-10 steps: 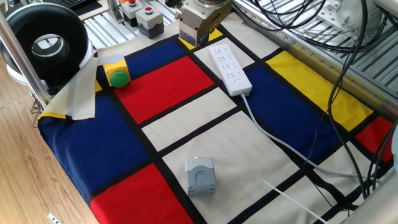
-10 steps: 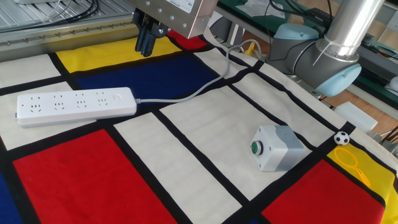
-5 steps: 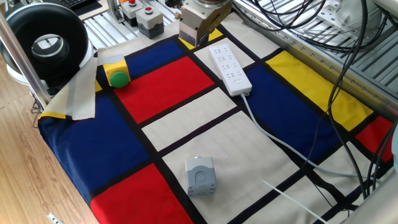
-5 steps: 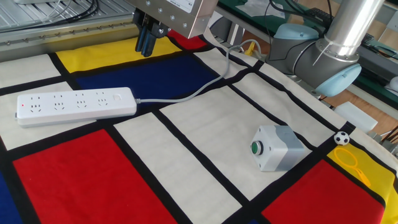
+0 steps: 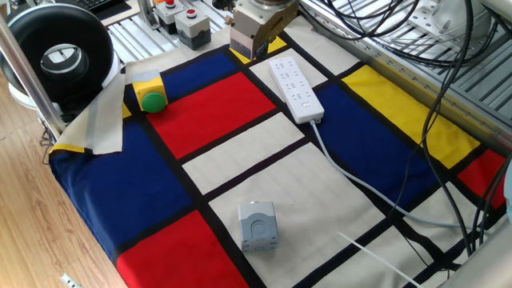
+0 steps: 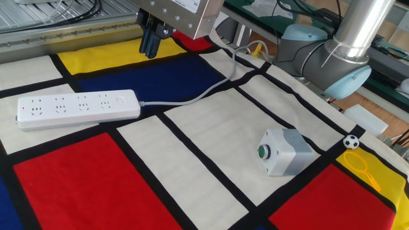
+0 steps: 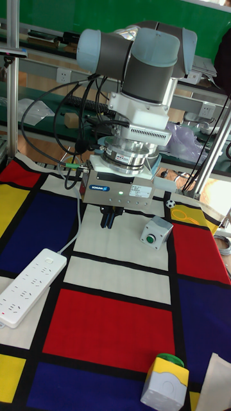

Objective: Turn on the power strip by pressing the button

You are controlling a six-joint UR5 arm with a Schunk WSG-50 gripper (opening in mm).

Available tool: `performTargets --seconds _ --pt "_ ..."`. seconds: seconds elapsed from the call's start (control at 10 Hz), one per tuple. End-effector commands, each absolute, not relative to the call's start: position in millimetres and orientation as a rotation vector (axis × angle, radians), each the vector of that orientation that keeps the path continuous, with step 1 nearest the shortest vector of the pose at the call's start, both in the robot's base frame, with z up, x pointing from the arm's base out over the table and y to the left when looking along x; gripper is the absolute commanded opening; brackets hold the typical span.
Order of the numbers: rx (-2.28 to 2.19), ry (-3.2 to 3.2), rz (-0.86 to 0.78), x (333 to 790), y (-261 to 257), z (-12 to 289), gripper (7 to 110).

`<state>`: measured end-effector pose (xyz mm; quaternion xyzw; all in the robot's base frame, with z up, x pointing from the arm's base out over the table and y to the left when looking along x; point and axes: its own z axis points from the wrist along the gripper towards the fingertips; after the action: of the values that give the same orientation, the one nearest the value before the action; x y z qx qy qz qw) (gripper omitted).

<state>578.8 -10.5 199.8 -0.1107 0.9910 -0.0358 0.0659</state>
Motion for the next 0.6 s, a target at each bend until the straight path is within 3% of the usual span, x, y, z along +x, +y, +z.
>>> performTargets --seconds 0.0,0.5 --pt "-0.327 2.986 -0.088 579.4 -8.0 201.2 7" --pt "-0.323 2.985 -0.090 579.8 -8.3 201.2 7"
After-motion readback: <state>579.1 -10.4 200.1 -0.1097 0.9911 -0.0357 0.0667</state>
